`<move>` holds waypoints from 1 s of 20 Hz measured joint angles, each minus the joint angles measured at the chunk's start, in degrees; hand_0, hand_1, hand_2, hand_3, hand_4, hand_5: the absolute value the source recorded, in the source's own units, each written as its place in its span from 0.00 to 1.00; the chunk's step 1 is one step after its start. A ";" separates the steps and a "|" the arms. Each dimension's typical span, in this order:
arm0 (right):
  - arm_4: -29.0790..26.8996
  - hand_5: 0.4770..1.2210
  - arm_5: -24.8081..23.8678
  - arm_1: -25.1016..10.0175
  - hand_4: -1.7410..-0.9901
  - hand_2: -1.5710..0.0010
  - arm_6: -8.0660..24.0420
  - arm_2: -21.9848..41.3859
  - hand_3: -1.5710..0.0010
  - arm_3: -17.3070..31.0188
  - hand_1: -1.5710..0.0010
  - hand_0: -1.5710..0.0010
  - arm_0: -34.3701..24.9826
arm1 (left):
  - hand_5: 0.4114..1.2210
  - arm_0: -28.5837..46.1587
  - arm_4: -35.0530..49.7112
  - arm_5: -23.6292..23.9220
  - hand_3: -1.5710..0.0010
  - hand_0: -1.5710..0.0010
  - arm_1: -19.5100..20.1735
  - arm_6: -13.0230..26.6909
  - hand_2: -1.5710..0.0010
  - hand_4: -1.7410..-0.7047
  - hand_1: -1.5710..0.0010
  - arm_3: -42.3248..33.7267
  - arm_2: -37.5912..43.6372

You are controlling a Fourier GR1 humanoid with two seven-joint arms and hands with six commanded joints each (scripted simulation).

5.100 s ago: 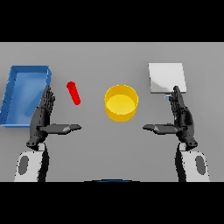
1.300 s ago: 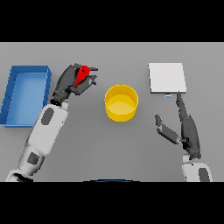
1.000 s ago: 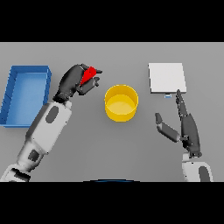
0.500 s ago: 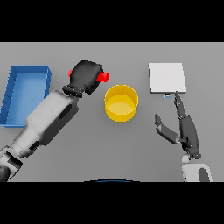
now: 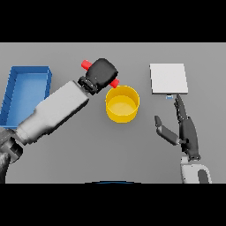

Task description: Pick up the red beaker and tilt it to pour out 1 green nut into yellow bowl. Pick up the yellow bowl and place it on the metallic measuring scale.

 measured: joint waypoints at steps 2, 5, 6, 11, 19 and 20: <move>-0.59 0.22 0.12 0.29 0.60 1.00 -1.28 -0.01 1.00 -0.70 1.00 1.00 0.75 | 1.00 -1.38 -2.23 -1.26 0.05 0.00 -0.06 -1.16 0.00 0.01 0.00 0.67 -3.30; -0.23 0.21 -0.47 0.13 0.60 1.00 0.78 -0.41 1.00 -0.33 1.00 1.00 -0.06 | 1.00 -4.22 -5.19 -3.37 0.03 0.00 -0.22 -2.23 0.00 0.01 0.00 2.32 -7.55; 0.08 0.21 -0.59 0.48 0.60 1.00 -0.10 -0.06 1.00 -0.21 1.00 1.00 0.08 | 1.00 -4.85 -6.06 -3.96 0.02 0.00 -0.70 -2.52 0.00 0.00 0.00 3.12 -9.00; 1.33 0.16 -1.59 0.71 0.62 1.00 0.09 0.07 1.00 0.47 1.00 1.00 0.47 | 1.00 -8.74 -9.39 -4.40 0.01 0.00 -1.26 -5.00 0.00 0.00 0.00 5.46 -14.23; 3.66 0.15 -3.03 0.51 0.71 1.00 0.57 0.47 1.00 0.66 1.00 1.00 -0.53 | 1.00 -15.48 -13.54 -6.34 0.00 0.00 -2.82 -9.25 0.00 0.01 0.00 10.04 -21.95; 3.92 0.15 -3.14 0.31 0.71 1.00 -0.01 0.52 1.00 0.09 1.00 1.00 0.24 | 1.00 -16.00 -14.20 -5.47 0.00 0.00 -2.68 -9.74 0.00 0.01 0.00 10.78 -22.93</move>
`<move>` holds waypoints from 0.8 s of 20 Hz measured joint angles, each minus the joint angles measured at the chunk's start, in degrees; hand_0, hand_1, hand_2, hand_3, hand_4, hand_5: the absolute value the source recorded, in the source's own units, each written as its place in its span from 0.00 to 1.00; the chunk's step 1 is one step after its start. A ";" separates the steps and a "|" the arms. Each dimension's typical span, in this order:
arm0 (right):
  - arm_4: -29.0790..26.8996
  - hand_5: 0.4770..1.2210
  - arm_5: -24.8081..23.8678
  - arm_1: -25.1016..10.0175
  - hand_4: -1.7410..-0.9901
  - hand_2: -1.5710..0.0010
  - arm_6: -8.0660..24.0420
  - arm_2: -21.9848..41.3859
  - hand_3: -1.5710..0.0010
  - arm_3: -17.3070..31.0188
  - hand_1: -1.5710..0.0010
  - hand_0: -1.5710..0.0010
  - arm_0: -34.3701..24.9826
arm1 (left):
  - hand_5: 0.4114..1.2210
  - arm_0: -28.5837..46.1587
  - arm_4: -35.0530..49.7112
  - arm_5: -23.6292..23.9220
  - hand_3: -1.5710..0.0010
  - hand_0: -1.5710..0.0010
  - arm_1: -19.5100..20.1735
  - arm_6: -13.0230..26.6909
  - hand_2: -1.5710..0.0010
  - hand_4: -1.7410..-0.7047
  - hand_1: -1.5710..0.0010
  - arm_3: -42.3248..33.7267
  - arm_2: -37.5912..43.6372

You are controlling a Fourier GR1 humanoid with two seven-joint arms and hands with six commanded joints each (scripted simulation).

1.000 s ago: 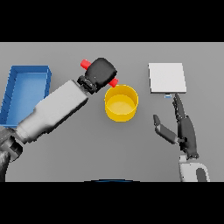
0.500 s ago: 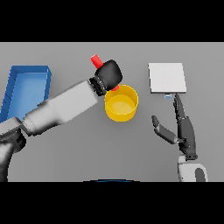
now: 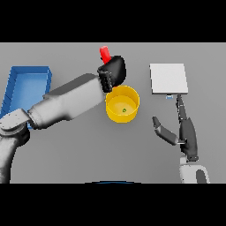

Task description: Pick up the red beaker and tilt it to pour out 1 green nut into yellow bowl. Pick up the yellow bowl and place it on the metallic measuring scale.

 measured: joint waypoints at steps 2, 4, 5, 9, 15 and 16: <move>-0.32 0.16 0.13 -0.30 0.71 1.00 -0.72 -0.43 1.00 1.20 1.00 1.00 -0.24 | 1.00 -0.54 -0.80 0.63 0.00 0.00 -0.49 -0.95 0.00 0.01 0.00 0.57 -1.88; 0.60 0.16 -0.10 -0.22 0.71 1.00 -0.30 0.00 1.00 1.72 1.00 1.00 -0.43 | 1.00 -1.84 -1.34 1.44 0.00 0.00 -0.92 -1.64 0.00 0.01 0.00 1.02 -3.07; 0.64 0.15 -0.19 -0.09 0.71 1.00 -0.67 0.07 1.00 1.74 1.00 1.00 -0.54 | 1.00 -2.57 -1.07 0.54 0.00 0.00 -0.51 -2.41 0.00 0.01 0.00 0.61 -3.30; 0.71 0.15 -0.22 -0.22 0.72 1.00 -1.22 0.11 1.00 1.33 1.00 1.00 -0.95 | 1.00 -8.75 1.02 2.74 0.04 0.00 2.30 -3.87 0.11 0.06 0.00 2.87 -0.37; -2.10 0.16 1.09 0.10 0.74 1.00 -0.89 -0.65 1.00 1.62 1.00 1.00 -1.58 | 1.00 -17.82 7.96 4.66 0.14 0.00 6.93 -2.46 0.03 0.03 0.00 10.59 8.28; -2.82 0.16 1.46 0.22 0.73 1.00 -0.81 -0.76 1.00 1.43 1.00 1.00 -1.96 | 1.00 -18.53 10.01 4.36 0.11 0.00 7.33 -1.50 0.02 0.02 0.00 12.26 10.37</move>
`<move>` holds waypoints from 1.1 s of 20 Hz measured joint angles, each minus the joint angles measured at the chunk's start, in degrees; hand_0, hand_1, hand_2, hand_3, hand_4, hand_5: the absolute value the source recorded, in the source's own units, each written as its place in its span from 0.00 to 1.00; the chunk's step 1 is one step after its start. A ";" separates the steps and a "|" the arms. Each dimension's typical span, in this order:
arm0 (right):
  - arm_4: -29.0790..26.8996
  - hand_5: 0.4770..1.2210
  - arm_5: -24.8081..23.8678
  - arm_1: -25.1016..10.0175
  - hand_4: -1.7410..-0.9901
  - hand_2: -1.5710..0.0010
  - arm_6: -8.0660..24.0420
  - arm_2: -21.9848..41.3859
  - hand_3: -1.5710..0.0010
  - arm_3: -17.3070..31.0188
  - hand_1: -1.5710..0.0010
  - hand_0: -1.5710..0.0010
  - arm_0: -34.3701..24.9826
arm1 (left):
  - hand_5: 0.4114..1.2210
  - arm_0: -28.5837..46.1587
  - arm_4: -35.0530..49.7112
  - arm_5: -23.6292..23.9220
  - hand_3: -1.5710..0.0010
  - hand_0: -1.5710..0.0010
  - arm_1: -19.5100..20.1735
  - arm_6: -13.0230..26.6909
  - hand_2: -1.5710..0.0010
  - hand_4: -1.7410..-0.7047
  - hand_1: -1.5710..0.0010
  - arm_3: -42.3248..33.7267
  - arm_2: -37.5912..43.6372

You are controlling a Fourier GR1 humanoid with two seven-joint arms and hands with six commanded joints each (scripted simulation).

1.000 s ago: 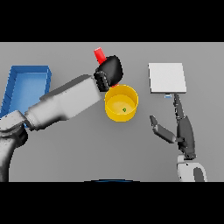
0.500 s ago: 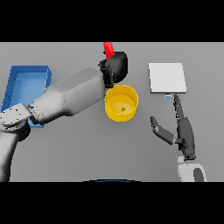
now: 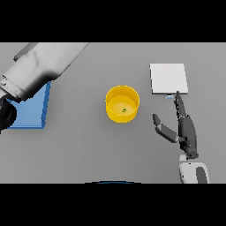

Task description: Pick up the red beaker and tilt it to pour out 1 green nut into yellow bowl. Pick up the yellow bowl and place it on the metallic measuring scale.

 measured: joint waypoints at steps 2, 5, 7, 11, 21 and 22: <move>-0.40 0.16 0.56 -0.18 0.72 1.00 -0.59 0.17 1.00 -0.54 1.00 1.00 0.13 | 1.00 0.25 5.63 0.85 0.12 0.00 1.85 2.90 0.01 0.01 0.00 4.03 5.71; -0.94 0.15 1.02 -0.67 0.69 1.00 -0.97 -0.22 1.00 0.21 1.00 1.00 0.26 | 1.00 2.24 15.86 3.64 0.13 0.00 5.22 9.09 0.01 0.01 0.00 8.82 15.50; -1.06 0.15 1.53 -1.06 0.69 1.00 -1.68 -0.20 1.00 0.84 1.00 1.00 0.33 | 1.00 5.33 22.63 6.70 0.11 0.00 8.42 8.40 0.00 0.00 0.00 10.01 20.76; -0.87 0.15 1.58 -1.68 0.69 1.00 -2.22 -0.46 1.00 1.96 1.00 1.00 -0.96 | 1.00 12.88 33.74 12.32 0.10 0.00 13.46 11.33 0.00 0.00 0.00 6.95 28.08; 0.99 0.24 2.29 -3.14 0.71 1.00 -1.99 0.69 1.00 0.98 1.00 1.00 0.36 | 1.00 45.25 51.92 32.38 0.08 0.00 22.78 32.55 0.00 0.00 0.00 -23.41 34.10; 1.01 0.25 2.09 -3.42 0.71 1.00 -0.92 0.30 1.00 1.45 1.00 1.00 -0.75 | 1.00 48.10 52.76 34.07 0.08 0.00 23.46 33.69 0.00 0.00 0.00 -26.66 33.88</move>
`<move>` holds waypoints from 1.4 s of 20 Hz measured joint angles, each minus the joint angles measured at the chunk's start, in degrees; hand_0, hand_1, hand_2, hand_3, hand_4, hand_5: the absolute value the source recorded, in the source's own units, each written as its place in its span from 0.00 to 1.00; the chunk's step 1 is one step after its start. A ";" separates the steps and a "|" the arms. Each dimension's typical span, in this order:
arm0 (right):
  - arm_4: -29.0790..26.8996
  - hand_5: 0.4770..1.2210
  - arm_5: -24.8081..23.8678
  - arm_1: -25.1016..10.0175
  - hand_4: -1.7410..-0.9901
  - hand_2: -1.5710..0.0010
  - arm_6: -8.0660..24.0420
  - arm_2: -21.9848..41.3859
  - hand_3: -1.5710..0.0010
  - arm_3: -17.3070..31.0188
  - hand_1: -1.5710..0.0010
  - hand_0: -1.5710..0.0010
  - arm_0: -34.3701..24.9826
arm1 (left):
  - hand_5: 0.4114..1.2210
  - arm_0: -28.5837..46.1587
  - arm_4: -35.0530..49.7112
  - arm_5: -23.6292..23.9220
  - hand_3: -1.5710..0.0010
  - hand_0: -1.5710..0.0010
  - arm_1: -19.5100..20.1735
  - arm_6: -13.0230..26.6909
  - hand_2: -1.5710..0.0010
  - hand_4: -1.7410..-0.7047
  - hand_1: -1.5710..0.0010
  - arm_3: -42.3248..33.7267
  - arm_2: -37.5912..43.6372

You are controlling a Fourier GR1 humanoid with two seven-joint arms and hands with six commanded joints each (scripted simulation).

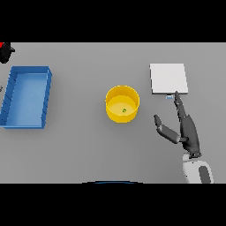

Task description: Pick up the red beaker and tilt it to pour out 1 green nut into yellow bowl. Pick up the yellow bowl and place it on the metallic measuring scale.

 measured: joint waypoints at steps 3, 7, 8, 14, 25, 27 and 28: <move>0.04 0.25 -0.02 0.63 0.70 1.00 -0.32 0.48 1.00 0.02 1.00 1.00 -0.42 | 1.00 6.59 2.10 3.73 0.08 0.00 1.24 2.40 0.00 0.00 0.00 -5.85 -0.61; 0.26 0.26 0.24 0.31 0.70 1.00 -1.67 0.67 1.00 0.05 1.00 1.00 0.79 | 0.97 11.79 4.45 6.93 0.03 0.00 1.79 4.56 0.00 0.00 0.00 -9.42 -1.33; 0.65 0.25 0.00 0.28 0.70 1.00 -2.04 0.83 1.00 -0.36 1.00 1.00 1.04 | 0.93 12.67 4.45 8.12 0.03 0.00 1.32 4.05 0.00 0.00 0.00 -9.90 -2.01; 0.85 0.25 -0.22 0.55 0.73 1.00 -1.74 1.05 1.00 -0.80 1.00 1.00 1.13 | 0.52 12.44 6.04 7.43 0.13 0.00 2.56 5.09 0.09 0.35 0.08 -8.20 -6.46; 1.09 0.25 -0.30 0.63 0.74 1.00 -0.45 1.35 1.00 -1.76 1.00 1.00 2.21 | 0.33 14.78 14.84 -6.33 0.92 0.90 7.45 4.79 0.92 0.91 0.92 -15.16 -7.85; 1.79 0.25 -0.56 0.93 0.73 1.00 0.69 1.74 1.00 -1.42 1.00 1.00 1.34 | 0.32 13.93 15.10 -5.71 0.95 0.94 7.08 3.40 0.95 0.92 0.95 -14.73 -7.01; 2.71 0.25 -0.93 0.77 0.73 1.00 0.83 2.00 1.00 -1.41 1.00 1.00 1.25 | 0.32 13.72 14.96 -5.24 0.96 0.95 6.81 3.21 0.96 0.92 0.96 -14.33 -6.85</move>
